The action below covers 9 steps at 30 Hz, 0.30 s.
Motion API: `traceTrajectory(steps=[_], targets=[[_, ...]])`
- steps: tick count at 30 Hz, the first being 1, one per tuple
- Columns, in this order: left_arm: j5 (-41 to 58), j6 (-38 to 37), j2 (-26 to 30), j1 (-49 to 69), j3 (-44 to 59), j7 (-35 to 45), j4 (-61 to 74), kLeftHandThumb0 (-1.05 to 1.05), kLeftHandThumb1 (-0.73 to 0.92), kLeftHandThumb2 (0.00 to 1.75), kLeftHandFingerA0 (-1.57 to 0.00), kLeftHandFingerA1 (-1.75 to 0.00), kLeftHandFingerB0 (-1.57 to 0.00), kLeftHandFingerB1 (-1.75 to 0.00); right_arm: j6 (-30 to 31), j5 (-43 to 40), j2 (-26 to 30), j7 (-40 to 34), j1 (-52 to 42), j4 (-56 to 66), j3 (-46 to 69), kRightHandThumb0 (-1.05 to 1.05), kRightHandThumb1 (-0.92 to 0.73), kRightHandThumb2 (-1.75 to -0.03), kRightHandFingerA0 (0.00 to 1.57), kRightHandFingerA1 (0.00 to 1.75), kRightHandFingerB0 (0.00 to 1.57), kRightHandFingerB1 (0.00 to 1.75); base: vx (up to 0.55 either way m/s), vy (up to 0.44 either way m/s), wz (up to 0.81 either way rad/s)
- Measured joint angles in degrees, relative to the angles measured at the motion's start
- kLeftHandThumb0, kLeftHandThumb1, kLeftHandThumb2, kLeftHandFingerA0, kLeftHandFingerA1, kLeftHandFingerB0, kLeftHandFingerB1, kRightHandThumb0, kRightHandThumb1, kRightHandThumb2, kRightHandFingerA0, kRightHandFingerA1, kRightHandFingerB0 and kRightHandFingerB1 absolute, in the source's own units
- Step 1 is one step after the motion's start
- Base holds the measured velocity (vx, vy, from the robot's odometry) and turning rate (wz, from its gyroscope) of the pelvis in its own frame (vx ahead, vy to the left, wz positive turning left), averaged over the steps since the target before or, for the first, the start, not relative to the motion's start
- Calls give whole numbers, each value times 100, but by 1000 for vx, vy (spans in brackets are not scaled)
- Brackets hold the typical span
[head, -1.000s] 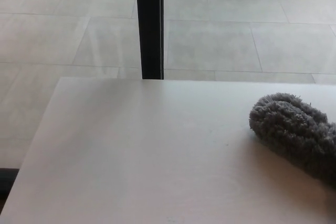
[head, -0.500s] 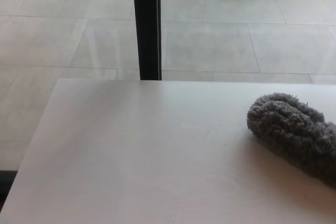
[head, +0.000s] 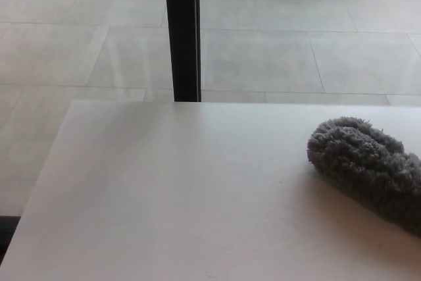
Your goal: The robot uses its right hand to pick up the duster kept in the middle of the desk and use it to wipe the desk by swiping its surface twice
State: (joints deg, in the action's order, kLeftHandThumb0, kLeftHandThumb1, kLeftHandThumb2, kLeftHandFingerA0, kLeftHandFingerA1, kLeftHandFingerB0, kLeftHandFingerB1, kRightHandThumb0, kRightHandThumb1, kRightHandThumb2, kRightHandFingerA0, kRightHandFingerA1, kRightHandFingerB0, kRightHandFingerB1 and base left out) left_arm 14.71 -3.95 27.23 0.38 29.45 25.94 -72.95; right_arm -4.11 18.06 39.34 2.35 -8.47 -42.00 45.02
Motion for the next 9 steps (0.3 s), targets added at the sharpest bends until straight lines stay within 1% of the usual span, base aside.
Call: traceTrajectory(steps=[1,2,3,4,5,6,7,8,9], targets=[[0,0,0,0,-1,-1,0,-70,90,67,-42,-55,-39,-43,-2,-70,-33,7,-5,-143,119,-89,-68,-107,0,40,0,23,0,0,0],[0,0,0,-1,-3,-3,-2,-71,91,66,-42,-55,-40,-42,-6,-129,-65,13,-10,-276,221,-88,-64,-107,0,47,0,36,0,0,0],[-1,0,0,-2,-9,-4,-3,-71,91,66,-42,-55,-40,-42,-7,-209,-110,21,-12,-448,349,-88,-64,-107,0,47,0,36,0,0,0],[-2,0,0,-1,-13,-7,-4,-71,90,67,-43,-57,-39,-42,-9,-268,-147,29,-14,-566,441,-87,-63,-103,2,65,3,45,0,0,0],[-4,0,0,1,-26,-13,-7,-71,90,67,-42,-57,-39,-42,-10,-359,-214,38,-15,-732,573,-83,-82,-66,0,75,2,53,0,0,0],[-5,0,0,1,-35,-18,-11,-71,90,67,-42,-57,-37,-43,-14,-424,-266,44,-14,-837,666,-82,-83,-65,0,68,1,53,0,0,0],[-5,0,0,0,-44,-24,-12,-71,90,67,-42,-57,-37,-43,-17,-506,-329,57,-12,-969,774,-82,-83,-65,0,68,1,53,0,0,0],[-6,0,0,1,-54,-34,-14,-71,90,66,-42,-58,-37,-43,-21,-564,-373,69,-10,-1069,857,-81,-82,-64,1,84,9,54,0,0,0],[-6,0,0,2,-62,-42,-15,-71,90,66,-42,-58,-37,-43,-25,-614,-408,79,-6,-1149,924,-81,-82,-64,1,84,9,54,0,0,0]])
